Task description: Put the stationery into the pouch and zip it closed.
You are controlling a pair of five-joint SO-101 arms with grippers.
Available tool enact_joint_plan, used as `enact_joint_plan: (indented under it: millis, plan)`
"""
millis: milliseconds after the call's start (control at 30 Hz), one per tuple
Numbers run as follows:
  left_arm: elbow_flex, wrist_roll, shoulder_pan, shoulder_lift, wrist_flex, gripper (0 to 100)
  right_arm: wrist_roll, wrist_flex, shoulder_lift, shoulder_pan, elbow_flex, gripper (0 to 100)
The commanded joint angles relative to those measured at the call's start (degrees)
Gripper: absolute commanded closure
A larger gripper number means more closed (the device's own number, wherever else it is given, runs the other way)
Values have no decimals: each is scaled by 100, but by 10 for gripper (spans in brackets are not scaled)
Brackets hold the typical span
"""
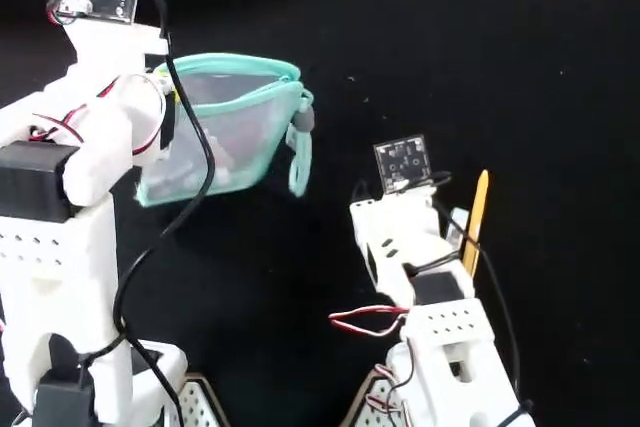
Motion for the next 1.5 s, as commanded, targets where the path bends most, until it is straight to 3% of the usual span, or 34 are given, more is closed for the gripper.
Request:
enact_joint_plan:
  millis: [0,100,233,333,967,1267,1467]
  plan:
    - [13,9,75,-193,97,969,62,-97,-84,53,-13,756]
    - [1086,0,-127,-202,-62,969,62,-97,-84,53,-13,756]
    - [2941,-105,-602,-185,-1125,969,53,-97,-84,53,-13,756]
    - [3574,-316,-646,-246,-1486,969,53,-105,-84,53,-13,756]
    - [22,167,-435,-255,-422,969,70,-114,-84,53,-13,756]
    - [-171,255,303,-246,-281,969,70,-114,-84,53,-13,756]
    - [567,316,40,-185,9,969,70,-114,-84,53,-13,756]
